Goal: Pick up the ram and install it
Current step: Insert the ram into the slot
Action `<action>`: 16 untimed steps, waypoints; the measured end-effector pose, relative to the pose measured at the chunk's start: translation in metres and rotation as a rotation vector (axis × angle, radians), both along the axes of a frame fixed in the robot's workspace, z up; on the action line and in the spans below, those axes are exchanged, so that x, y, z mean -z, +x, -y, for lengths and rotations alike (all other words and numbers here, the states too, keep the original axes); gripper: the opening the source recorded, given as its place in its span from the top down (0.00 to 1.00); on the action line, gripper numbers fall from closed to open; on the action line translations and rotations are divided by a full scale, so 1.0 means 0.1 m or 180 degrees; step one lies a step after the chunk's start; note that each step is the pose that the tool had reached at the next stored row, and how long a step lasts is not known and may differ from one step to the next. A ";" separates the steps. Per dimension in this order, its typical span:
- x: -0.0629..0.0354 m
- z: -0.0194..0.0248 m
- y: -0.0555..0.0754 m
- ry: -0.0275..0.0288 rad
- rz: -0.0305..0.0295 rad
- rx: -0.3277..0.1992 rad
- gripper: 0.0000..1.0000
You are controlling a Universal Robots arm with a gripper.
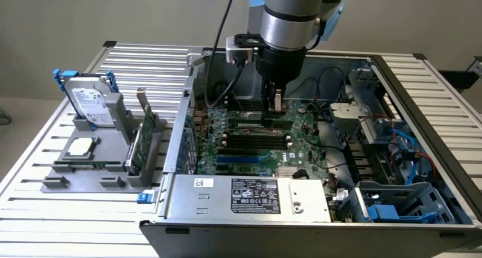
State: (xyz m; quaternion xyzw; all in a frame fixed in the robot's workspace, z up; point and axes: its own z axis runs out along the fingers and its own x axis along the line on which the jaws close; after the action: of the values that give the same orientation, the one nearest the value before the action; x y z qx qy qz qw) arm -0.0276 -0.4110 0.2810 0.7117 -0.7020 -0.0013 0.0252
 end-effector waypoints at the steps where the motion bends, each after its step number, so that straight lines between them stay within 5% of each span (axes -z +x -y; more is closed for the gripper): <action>1: 0.015 -0.008 0.00 -0.0002 -0.0001 0.0008 0.87; 16: 0.247 -0.025 0.07 -0.0010 -0.0034 0.0108 0.87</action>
State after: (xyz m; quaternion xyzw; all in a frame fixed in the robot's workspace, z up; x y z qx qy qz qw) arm -0.0206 -0.4084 0.2563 0.6997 -0.7138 -0.0044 0.0300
